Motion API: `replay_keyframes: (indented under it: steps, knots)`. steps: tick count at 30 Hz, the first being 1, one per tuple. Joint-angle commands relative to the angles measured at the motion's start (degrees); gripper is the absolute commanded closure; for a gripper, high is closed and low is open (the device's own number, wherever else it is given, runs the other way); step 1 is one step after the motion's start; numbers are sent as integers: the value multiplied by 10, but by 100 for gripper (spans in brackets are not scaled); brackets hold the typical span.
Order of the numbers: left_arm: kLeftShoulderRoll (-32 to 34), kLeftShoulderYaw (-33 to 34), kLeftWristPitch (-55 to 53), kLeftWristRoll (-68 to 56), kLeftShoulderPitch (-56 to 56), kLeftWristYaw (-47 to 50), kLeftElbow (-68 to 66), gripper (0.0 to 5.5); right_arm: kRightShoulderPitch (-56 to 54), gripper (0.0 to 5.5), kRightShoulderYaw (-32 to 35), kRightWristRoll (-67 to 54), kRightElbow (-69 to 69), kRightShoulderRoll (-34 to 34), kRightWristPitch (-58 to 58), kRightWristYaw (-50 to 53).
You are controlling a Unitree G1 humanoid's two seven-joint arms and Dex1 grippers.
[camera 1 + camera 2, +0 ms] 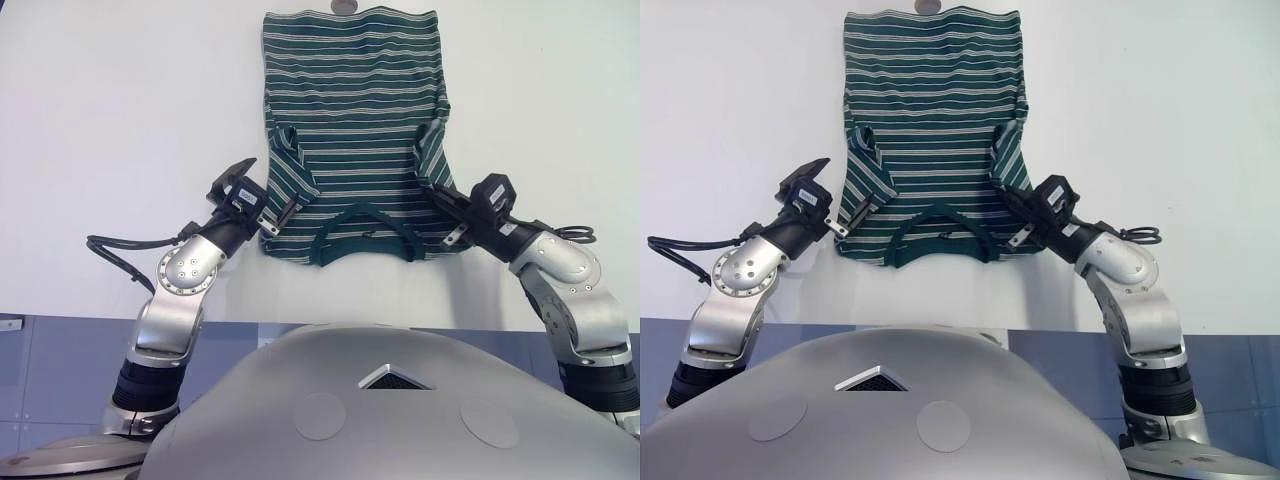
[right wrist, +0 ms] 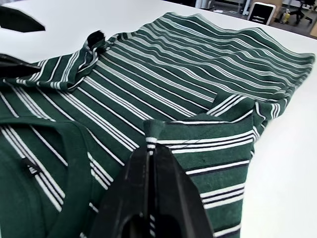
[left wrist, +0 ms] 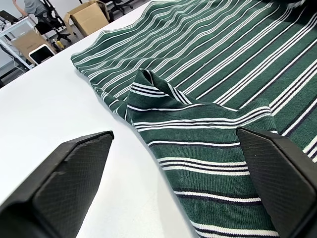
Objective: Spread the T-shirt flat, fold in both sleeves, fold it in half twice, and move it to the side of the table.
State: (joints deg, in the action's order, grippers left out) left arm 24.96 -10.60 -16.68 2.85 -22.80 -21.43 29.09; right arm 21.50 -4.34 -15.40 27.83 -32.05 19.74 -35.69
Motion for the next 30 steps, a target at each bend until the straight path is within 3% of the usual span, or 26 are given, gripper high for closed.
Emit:
replay_keyframes:
  steps: [1, 3, 5, 9, 12, 14, 16, 20, 30]
  knots:
    - [8, -3, 4, 14, 1, -3, 1, 94, -24, 547, -13, 13, -7, -8, -10, -12]
    - [12, -4, 4, 6, -1, -15, 8, 94, -28, 523, -18, 1, -11, -9, 6, -25]
    - [37, 10, 18, -4, -2, -43, 19, 55, -30, 480, -9, -32, 3, -17, 31, -46]
    - [170, 91, 130, -25, -17, -166, 5, 10, -20, 405, 64, -101, 10, -127, 31, -187]
    - [274, 173, 220, -85, -74, -304, -6, 10, 3, 341, 121, -40, -90, -249, -136, -338]
    - [314, 168, 269, -65, -91, -349, -20, 10, 11, 299, 127, -9, -147, -283, -236, -399]
    - [323, 145, 315, -25, -93, -357, -49, 10, 3, 262, 108, 18, -180, -278, -304, -410]
    - [298, 93, 359, 38, -64, -333, -72, 10, -22, 262, 64, 95, -236, -226, -441, -356]
    - [279, 26, 380, 90, 9, -303, -127, 191, -79, 258, -4, 181, -326, -187, -540, -264]
